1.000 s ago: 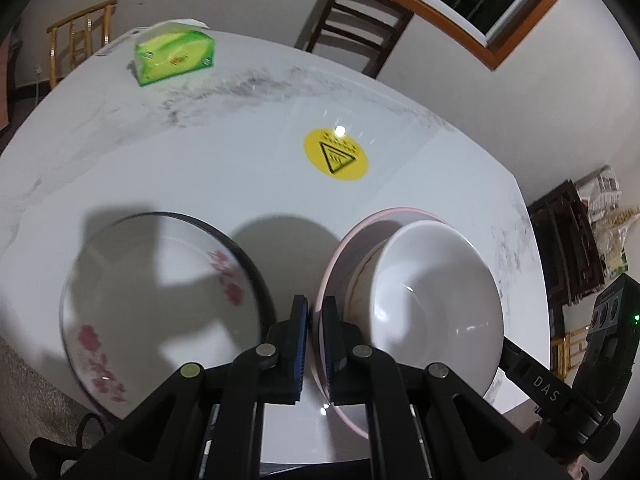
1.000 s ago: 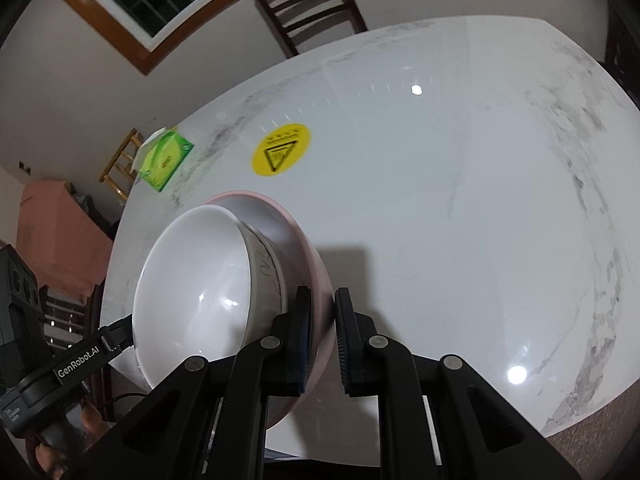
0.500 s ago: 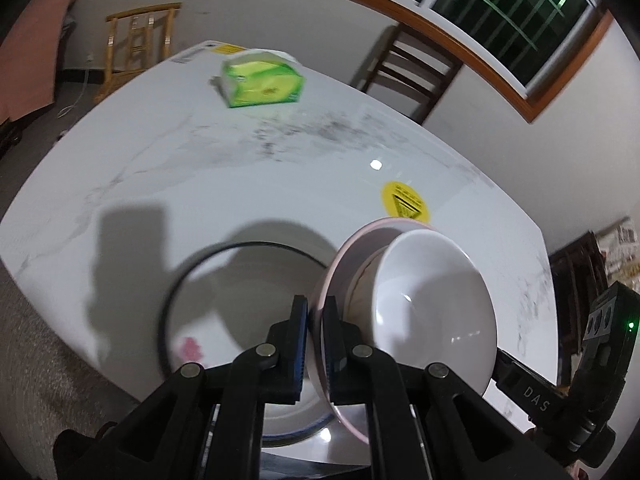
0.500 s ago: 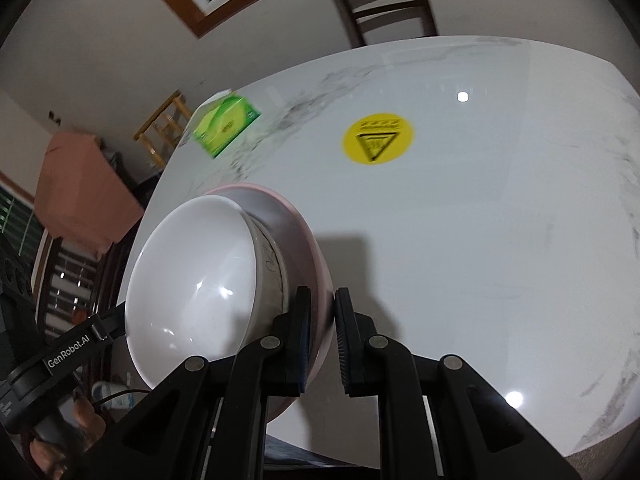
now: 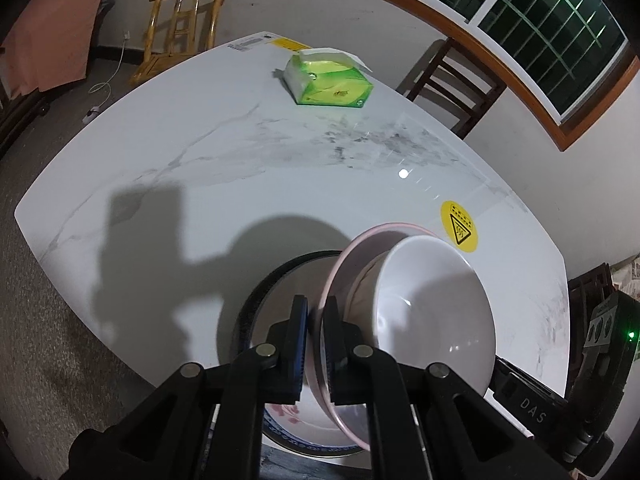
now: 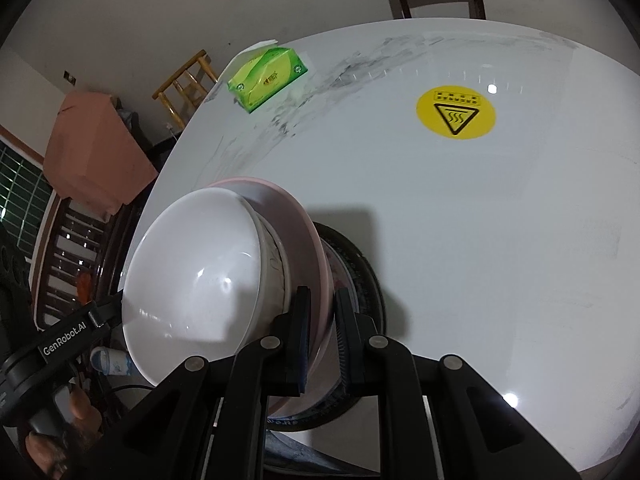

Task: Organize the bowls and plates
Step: 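Lift the nested bowls with the left gripper over the plate stack, then lower the nested bowls onto the plate stack and open the left gripper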

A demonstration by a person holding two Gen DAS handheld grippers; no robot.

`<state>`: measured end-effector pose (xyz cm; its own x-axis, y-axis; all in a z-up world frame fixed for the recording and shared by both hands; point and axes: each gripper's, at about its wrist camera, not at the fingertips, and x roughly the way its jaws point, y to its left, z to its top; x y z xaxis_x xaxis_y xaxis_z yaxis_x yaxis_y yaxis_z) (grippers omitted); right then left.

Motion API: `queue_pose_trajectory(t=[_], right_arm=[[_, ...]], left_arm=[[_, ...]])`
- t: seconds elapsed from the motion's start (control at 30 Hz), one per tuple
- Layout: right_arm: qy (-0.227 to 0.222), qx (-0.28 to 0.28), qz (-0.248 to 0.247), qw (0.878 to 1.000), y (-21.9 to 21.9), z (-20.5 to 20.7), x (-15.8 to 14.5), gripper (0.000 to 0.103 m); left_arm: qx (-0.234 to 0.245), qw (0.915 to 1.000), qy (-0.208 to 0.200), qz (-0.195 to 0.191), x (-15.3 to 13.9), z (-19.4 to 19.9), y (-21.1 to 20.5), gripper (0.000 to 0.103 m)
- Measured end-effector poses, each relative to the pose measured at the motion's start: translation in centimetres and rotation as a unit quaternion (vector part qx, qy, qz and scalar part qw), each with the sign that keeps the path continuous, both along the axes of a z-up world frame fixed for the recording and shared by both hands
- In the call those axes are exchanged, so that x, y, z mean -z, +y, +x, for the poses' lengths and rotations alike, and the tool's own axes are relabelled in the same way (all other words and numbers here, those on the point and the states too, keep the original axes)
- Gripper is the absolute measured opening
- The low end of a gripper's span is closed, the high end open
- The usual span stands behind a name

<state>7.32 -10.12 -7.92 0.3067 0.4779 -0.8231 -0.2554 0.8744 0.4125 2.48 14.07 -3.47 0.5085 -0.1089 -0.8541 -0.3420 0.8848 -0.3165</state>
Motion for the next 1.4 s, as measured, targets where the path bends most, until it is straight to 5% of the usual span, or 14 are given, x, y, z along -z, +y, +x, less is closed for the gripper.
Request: queue_pose_trajectory(t=[0.77, 1.23, 1.4], right_arm=[[-0.012, -0.008, -0.008, 1.000, 0.9, -0.8, 0.0, 0.014], [-0.029, 0.012, -0.007, 0.999, -1.2, -3.1, -0.3, 0.049], [-0.051, 0.019, -0.014, 0.998, -1.9, -4.3, -0.8, 0.063]], left_arm=[[-0.007, 1.0000, 0.003, 0.005, 1.6, -0.2, 0.8, 0.010], [-0.003, 0.9992, -0.024, 0.032, 0.0, -3.3, 0.8, 0.021], [-0.006, 0.9968, -0.036, 0.070, -0.6, -5.6, 0.2, 0.030]])
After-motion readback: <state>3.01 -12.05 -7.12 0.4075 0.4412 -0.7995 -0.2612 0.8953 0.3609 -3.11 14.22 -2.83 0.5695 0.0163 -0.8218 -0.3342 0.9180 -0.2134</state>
